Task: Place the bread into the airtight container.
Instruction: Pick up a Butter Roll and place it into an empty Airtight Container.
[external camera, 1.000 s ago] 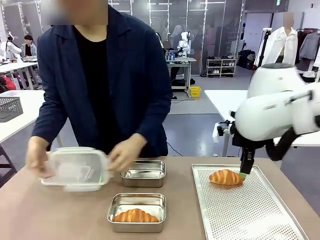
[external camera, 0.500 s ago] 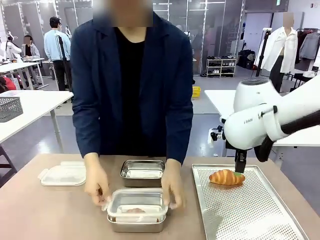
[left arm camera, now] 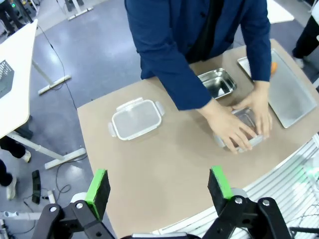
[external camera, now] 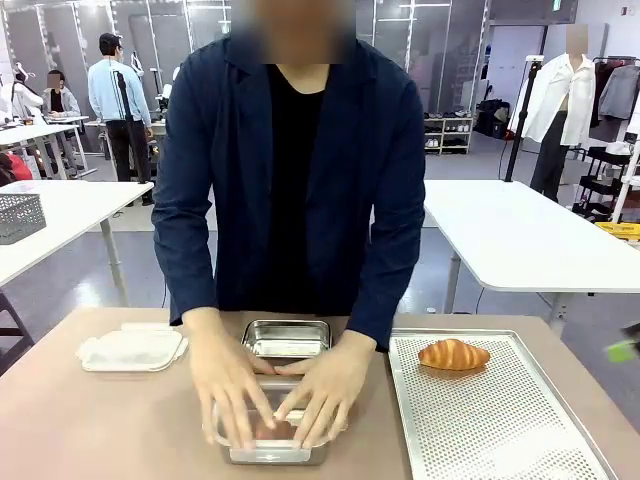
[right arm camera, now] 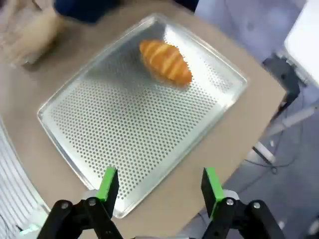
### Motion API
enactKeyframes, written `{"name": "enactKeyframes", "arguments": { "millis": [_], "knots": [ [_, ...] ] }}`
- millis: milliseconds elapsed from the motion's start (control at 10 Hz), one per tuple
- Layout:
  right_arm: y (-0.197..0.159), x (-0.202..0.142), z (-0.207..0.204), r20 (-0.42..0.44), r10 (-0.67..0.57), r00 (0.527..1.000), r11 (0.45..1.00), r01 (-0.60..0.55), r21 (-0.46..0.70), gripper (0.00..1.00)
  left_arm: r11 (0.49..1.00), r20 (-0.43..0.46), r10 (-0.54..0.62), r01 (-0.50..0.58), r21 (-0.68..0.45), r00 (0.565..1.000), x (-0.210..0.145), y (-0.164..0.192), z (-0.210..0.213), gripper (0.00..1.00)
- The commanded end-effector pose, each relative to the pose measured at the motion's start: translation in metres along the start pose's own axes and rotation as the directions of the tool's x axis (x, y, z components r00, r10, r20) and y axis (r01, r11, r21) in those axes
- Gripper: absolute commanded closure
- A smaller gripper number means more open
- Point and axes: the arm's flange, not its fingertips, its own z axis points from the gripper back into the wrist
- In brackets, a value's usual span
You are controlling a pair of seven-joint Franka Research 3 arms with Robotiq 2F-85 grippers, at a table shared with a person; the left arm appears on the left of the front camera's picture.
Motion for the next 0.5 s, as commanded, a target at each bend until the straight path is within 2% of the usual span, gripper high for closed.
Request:
{"name": "enactKeyframes", "arguments": {
  "millis": [0,100,400],
  "knots": [
    [-0.007,-0.051,0.027,0.267,-0.038,0.963,0.999,0.03,0.035,0.16,1.0,0.001,-0.011,0.011,-0.006,1.0,0.002,0.0,0.0,0.0],
    [-0.007,-0.071,0.03,0.35,-0.048,0.936,0.997,0.024,0.074,0.16,1.0,0.001,-0.011,0.011,-0.006,1.0,0.002,0.0,0.0,0.0],
    [-0.004,-0.089,0.002,0.346,-0.151,0.926,0.976,0.084,0.201,0.16,1.0,0.001,-0.011,0.011,-0.006,1.0,0.002,0.0,0.0,0.0]
  ]
}}
